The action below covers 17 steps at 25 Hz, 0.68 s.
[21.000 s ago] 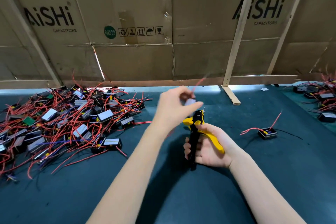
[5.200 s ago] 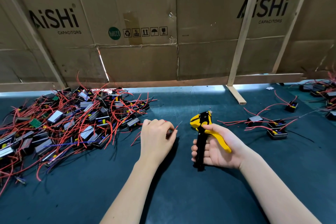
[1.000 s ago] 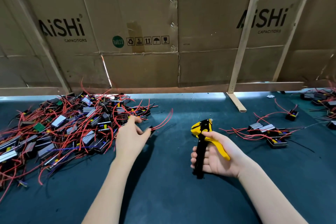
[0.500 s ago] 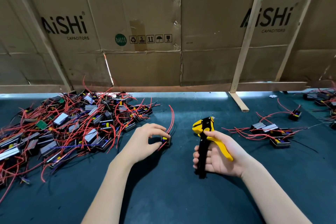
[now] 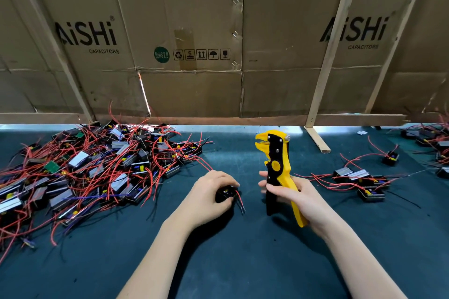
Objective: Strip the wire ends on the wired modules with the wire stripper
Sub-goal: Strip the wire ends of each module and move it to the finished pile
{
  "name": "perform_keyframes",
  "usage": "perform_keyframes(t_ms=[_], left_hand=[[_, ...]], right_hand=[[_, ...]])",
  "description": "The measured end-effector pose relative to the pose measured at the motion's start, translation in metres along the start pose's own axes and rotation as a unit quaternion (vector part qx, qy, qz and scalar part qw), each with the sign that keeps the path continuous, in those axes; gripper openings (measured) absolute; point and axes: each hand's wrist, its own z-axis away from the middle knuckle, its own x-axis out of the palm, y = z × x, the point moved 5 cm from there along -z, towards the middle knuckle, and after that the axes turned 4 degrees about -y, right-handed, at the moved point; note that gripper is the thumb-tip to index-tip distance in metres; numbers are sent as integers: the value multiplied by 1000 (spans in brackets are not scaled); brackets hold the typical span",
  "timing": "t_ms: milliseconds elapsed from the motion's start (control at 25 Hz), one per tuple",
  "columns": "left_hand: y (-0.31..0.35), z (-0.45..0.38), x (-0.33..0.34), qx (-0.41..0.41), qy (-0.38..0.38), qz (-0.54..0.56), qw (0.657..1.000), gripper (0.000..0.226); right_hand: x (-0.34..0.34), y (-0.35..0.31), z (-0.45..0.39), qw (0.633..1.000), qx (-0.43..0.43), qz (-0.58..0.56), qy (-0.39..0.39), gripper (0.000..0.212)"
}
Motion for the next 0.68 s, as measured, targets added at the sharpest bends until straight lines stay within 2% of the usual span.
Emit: perform_keyframes(t_ms=[120,240,360,480,680], left_hand=[[-3,0,1,-18,3,-29,999,24],[-7,0,0,-44,22,-93,994,23],[-7,1,0,-53,45,-37,997,17],[-8,0,1,-62,54,30,996,5],[-8,-1,5,-79,74,70,992,7]], right_hand=[[-1,-4,3,999,-33,32,-19,40],[7,-1,4,997,-16,35,-59,36],[13,2,0,998,8,44,-43,43],[12,0,0,1000,11,-12,-17,50],[14,12,6,976,150,-144,-69,56]])
